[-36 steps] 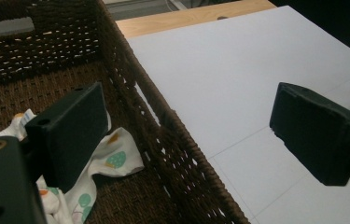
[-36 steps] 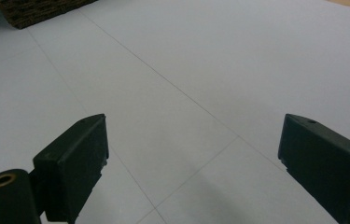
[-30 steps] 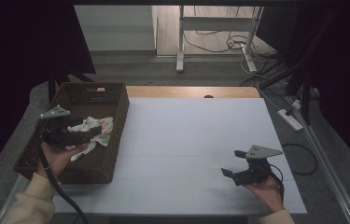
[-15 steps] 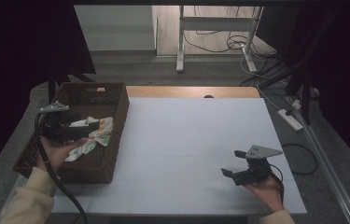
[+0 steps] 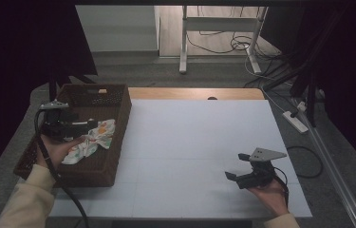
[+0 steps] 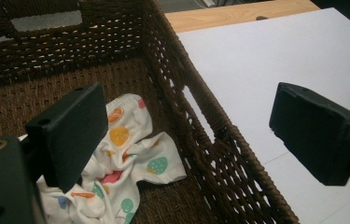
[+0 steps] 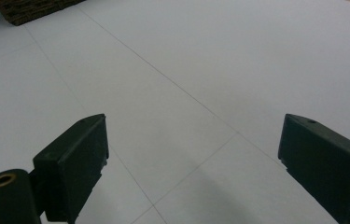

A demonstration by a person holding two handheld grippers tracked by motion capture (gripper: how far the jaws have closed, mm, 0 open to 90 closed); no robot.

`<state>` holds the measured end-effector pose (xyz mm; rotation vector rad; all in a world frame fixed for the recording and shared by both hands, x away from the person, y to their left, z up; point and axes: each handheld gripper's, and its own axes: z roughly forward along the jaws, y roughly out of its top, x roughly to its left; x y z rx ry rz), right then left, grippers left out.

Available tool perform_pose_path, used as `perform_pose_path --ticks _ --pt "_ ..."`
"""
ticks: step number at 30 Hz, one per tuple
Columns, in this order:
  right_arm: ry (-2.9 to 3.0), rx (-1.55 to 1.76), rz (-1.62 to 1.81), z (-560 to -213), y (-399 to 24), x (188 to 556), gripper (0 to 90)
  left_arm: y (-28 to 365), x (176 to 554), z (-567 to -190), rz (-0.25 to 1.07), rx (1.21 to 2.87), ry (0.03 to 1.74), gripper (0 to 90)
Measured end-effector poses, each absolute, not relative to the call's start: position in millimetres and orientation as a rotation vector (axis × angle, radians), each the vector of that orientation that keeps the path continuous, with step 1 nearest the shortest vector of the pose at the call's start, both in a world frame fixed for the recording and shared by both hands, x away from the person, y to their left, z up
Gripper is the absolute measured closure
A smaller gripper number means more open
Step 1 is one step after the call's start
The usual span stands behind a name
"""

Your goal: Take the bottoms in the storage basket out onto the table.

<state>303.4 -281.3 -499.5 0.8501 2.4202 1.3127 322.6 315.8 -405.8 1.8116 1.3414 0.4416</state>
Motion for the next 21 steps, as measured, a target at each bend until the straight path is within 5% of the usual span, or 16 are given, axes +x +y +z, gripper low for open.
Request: perform_pose_path --ticks 21 --pt "2.436 0.849 1.304 -502 -280 304 8.9 331 349 -419 0.426 1.801 1.436 11.3"
